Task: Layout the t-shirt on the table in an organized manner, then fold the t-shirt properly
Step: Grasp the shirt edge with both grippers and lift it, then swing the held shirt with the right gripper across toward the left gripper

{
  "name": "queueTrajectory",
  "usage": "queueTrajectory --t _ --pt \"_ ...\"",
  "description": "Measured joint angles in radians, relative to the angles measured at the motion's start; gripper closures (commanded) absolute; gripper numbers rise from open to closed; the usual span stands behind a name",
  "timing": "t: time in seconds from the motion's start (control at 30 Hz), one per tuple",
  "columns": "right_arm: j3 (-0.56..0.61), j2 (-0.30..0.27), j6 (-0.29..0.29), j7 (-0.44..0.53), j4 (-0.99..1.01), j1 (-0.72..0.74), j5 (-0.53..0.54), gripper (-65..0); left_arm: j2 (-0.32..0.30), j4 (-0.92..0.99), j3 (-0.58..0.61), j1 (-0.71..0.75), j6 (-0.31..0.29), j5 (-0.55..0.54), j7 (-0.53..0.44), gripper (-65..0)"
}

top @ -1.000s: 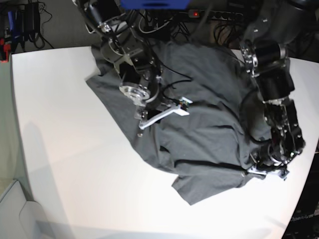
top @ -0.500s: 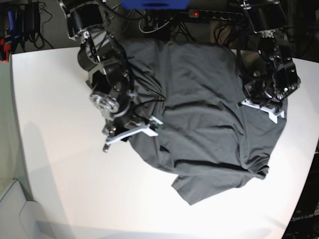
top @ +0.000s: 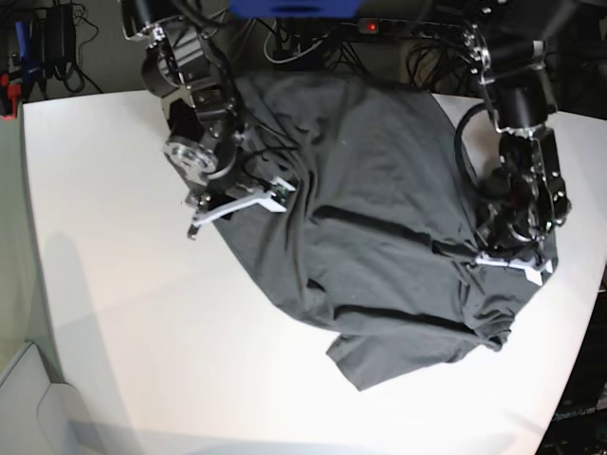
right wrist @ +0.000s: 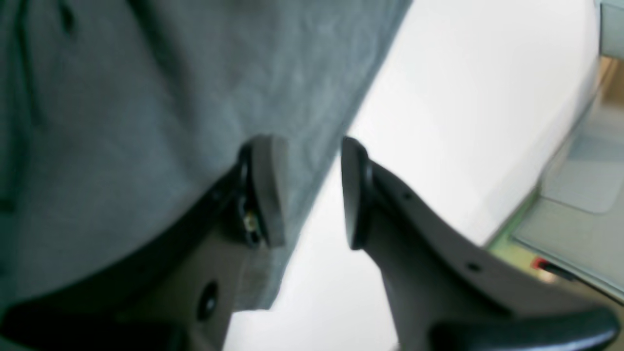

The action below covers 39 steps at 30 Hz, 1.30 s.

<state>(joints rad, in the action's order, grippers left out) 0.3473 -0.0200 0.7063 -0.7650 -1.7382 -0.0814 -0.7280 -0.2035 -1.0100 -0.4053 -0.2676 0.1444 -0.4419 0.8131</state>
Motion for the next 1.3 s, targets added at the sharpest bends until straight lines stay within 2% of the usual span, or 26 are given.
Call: queueTrajectory --t 0.1,0.2,0.3,0.47,0.57,0.67,0.77,0.83,0.97,1.03,1.1,1.3 --pt "0.037 0.029 -0.004 -0.002 0.023 -0.013 -0.005 -19.9 0.01 0.108 0.002 -0.087 -0.005 0.097 -0.072 0.0" --pt "0.123 0.047 -0.003 0.005 0.084 -0.018 0.003 -19.9 0.028 0.212 0.002 -0.17 0.019 0.224 -0.146 0.0" --pt "0.174 0.09 -0.013 0.004 0.135 -0.014 -0.016 -19.9 0.049 0.298 0.003 -0.233 0.043 0.304 -0.214 0.0" --pt "0.251 0.17 -0.023 0.013 0.212 0.005 -0.017 -19.9 0.058 0.41 0.002 -0.324 0.055 0.329 -0.263 -0.1" --pt "0.335 0.165 -0.024 0.025 0.269 0.042 -0.01 -19.9 0.086 0.473 0.002 -0.364 0.067 0.372 -0.325 -0.2" --pt "0.472 0.153 -0.03 0.019 0.303 0.082 -0.008 -19.9 0.137 0.495 0.002 -0.381 0.069 0.389 -0.372 -0.2" --pt "0.511 0.151 -0.014 0.021 0.301 0.098 0.085 -19.9 0.18 0.495 0.003 -0.384 0.051 0.371 -0.379 -0.1" --pt "0.511 0.15 -0.011 0.016 0.291 0.1 0.103 -19.9 0.183 0.465 0.001 -0.385 0.04 0.357 -0.347 -0.1" --pt "0.477 0.148 -0.003 0.014 0.213 0.088 0.115 -19.9 0.18 0.281 -0.005 -0.334 0.047 0.355 -0.174 -0.1" --pt "0.451 0.157 -0.004 0.013 0.182 0.088 0.108 -19.9 0.172 0.173 -0.012 -0.307 0.056 0.343 -0.127 -0.1" --pt "0.428 0.159 -0.004 0.019 0.153 0.086 0.109 -19.9 0.168 0.034 -0.011 -0.272 0.055 0.291 -0.078 -0.1" --pt "0.304 0.163 -0.002 0.014 0.106 0.109 0.108 -19.9 0.13 -0.359 -0.011 -0.121 0.055 0.117 0.202 0.0"
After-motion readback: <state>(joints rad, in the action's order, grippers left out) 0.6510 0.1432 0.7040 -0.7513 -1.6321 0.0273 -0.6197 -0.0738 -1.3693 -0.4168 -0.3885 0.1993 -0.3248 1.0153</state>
